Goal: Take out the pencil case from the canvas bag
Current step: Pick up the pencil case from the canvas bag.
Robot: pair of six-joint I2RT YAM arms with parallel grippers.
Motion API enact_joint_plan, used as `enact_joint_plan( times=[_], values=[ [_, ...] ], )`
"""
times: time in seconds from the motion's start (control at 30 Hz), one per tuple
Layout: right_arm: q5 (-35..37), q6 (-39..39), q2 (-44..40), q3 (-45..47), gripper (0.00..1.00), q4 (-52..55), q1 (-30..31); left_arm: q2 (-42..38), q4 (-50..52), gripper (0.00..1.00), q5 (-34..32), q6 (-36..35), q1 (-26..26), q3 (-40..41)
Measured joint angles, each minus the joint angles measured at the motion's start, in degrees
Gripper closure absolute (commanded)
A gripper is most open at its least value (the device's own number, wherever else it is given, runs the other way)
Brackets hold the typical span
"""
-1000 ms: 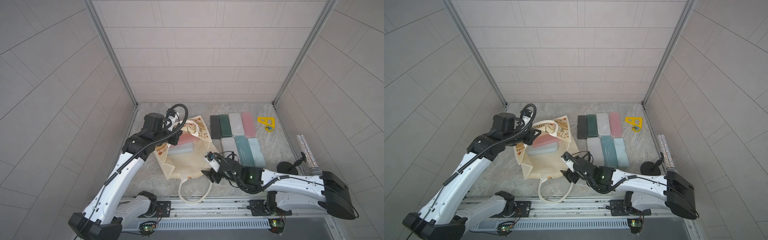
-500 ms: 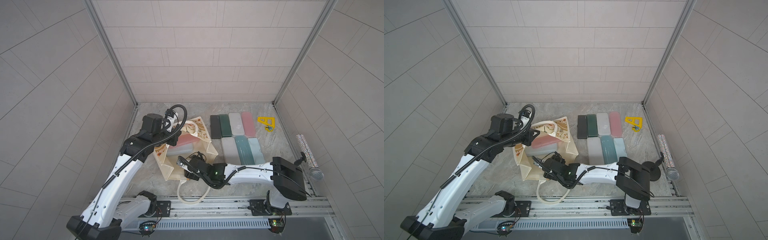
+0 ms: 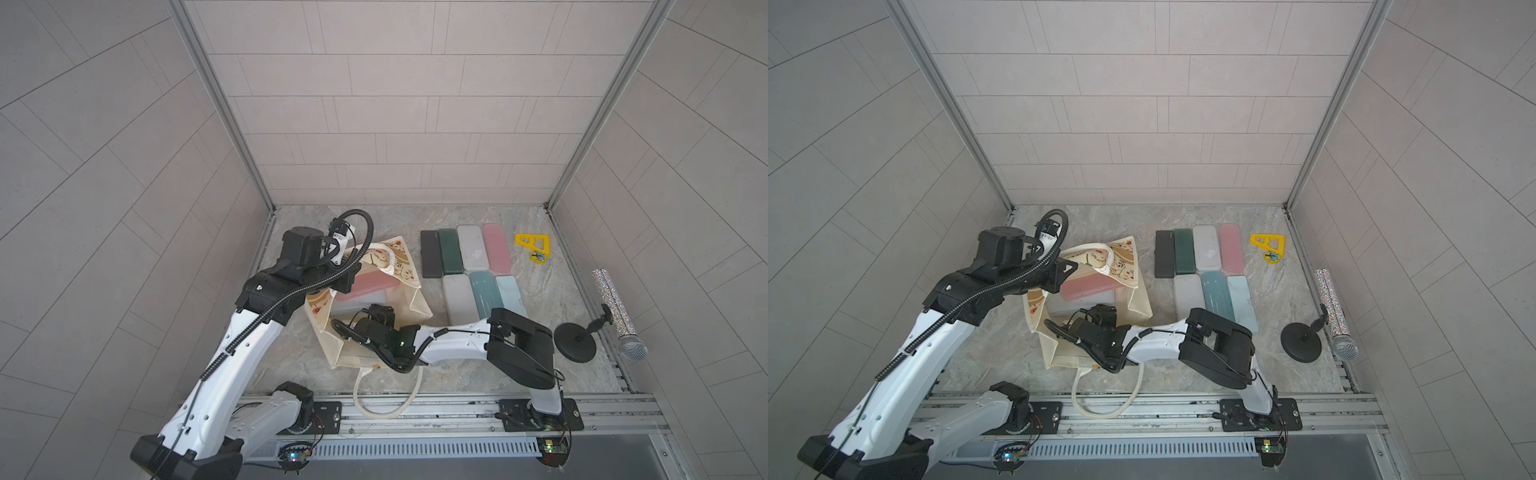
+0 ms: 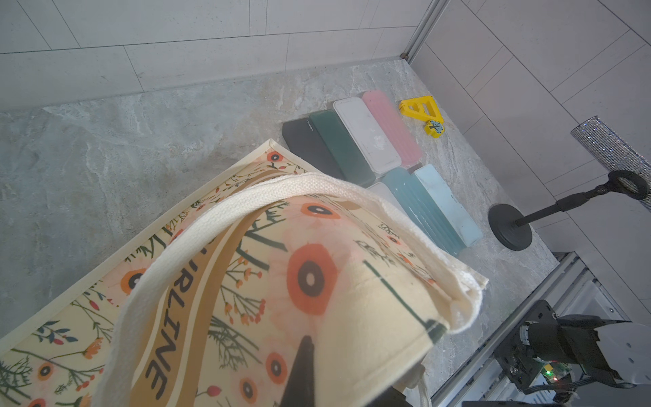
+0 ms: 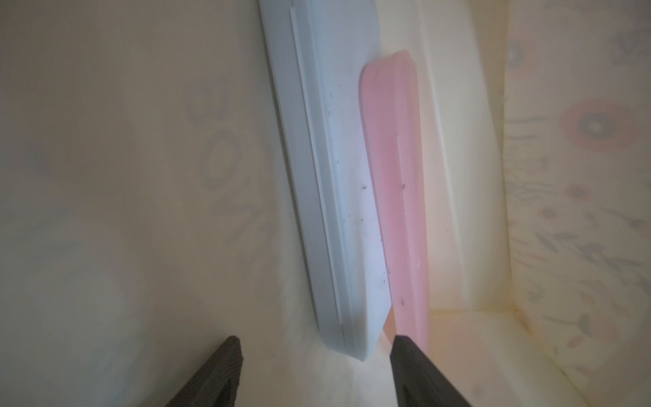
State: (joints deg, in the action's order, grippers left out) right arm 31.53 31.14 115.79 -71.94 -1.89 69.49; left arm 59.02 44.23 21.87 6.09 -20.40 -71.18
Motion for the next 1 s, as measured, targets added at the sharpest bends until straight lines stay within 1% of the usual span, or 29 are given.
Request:
enact_joint_plan(
  times=[0.3,0.67,1.0],
  values=[
    [6.6,9.9,7.3,-5.0,0.3,-5.0,-1.0,-0.5,1.1,1.0,0.2,-0.2,0.0,-0.3],
    [8.5,15.2,11.5,-7.9,0.34,-10.4,-3.7,-0.6,1.9,1.0,1.3,-0.4,0.0,-0.6],
    [8.9,17.8,12.9,-9.5,0.46,-13.8,-4.6,-0.6,2.3,1.0,1.4,-0.6,0.0,-0.6]
  ],
)
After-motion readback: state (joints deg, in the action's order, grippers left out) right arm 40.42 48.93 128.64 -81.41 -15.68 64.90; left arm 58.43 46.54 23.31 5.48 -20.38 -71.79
